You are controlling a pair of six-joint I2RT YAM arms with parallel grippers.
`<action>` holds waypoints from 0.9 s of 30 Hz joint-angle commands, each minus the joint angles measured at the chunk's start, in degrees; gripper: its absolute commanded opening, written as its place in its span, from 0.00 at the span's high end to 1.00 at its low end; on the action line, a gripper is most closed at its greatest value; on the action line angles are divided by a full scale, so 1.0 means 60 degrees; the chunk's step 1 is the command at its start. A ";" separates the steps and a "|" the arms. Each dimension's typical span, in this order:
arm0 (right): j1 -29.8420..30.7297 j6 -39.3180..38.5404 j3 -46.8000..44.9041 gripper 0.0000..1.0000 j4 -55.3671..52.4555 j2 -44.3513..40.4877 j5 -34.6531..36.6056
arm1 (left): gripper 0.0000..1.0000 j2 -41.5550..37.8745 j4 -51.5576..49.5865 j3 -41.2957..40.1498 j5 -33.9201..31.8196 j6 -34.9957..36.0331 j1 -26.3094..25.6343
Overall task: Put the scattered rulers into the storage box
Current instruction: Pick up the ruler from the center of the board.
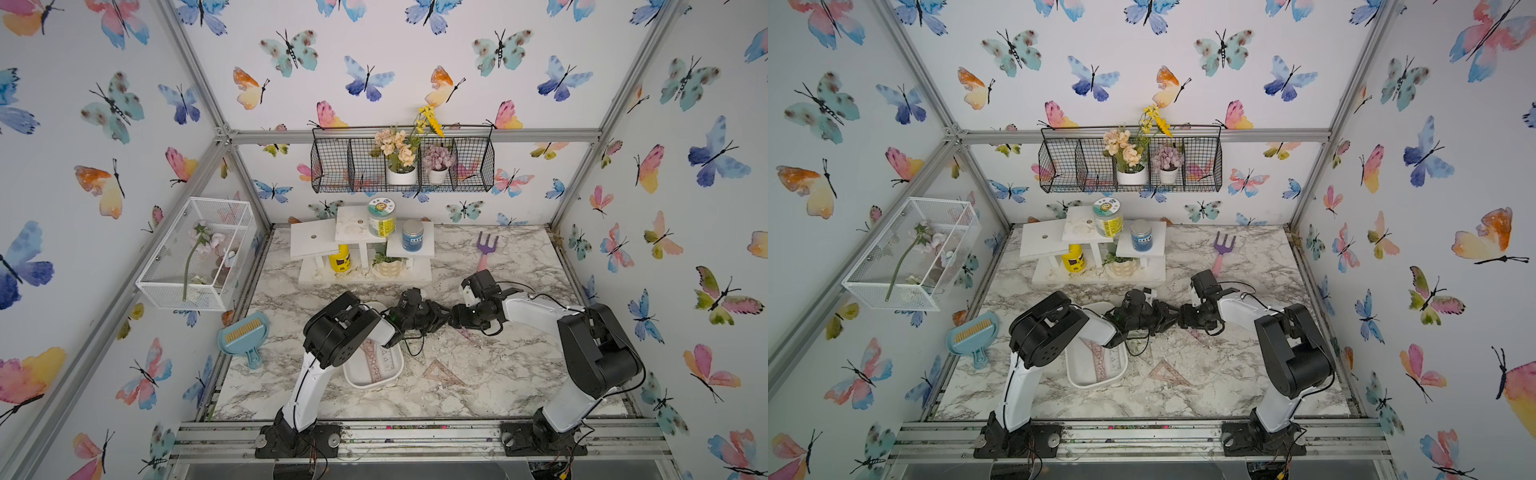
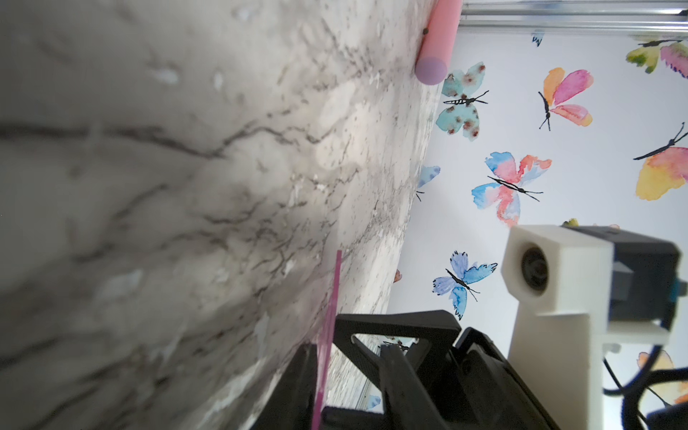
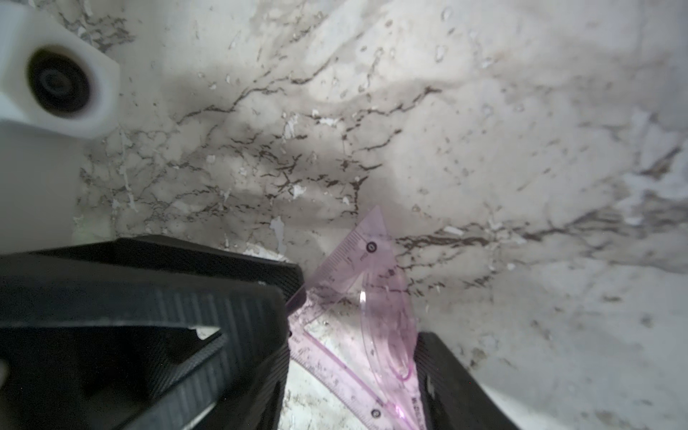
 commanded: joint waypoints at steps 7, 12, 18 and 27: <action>0.0392 0.0400 -0.0731 0.39 0.0503 0.0763 -0.1299 | 0.74 0.0075 -0.1460 0.0270 0.2178 0.0957 -0.0921; 0.0391 0.0420 -0.0776 0.39 0.0532 0.0603 -0.1358 | 0.81 0.0078 -0.1632 0.0280 0.2185 0.1045 -0.0918; 0.0391 0.0378 -0.0598 0.39 0.0238 0.0230 -0.1270 | 0.91 0.0013 -0.1890 0.0332 0.2148 0.1177 -0.0918; 0.0363 0.0287 0.0315 0.40 -0.0832 -0.0825 -0.0878 | 1.00 -0.0533 -0.2536 0.0523 0.2116 0.1528 -0.0918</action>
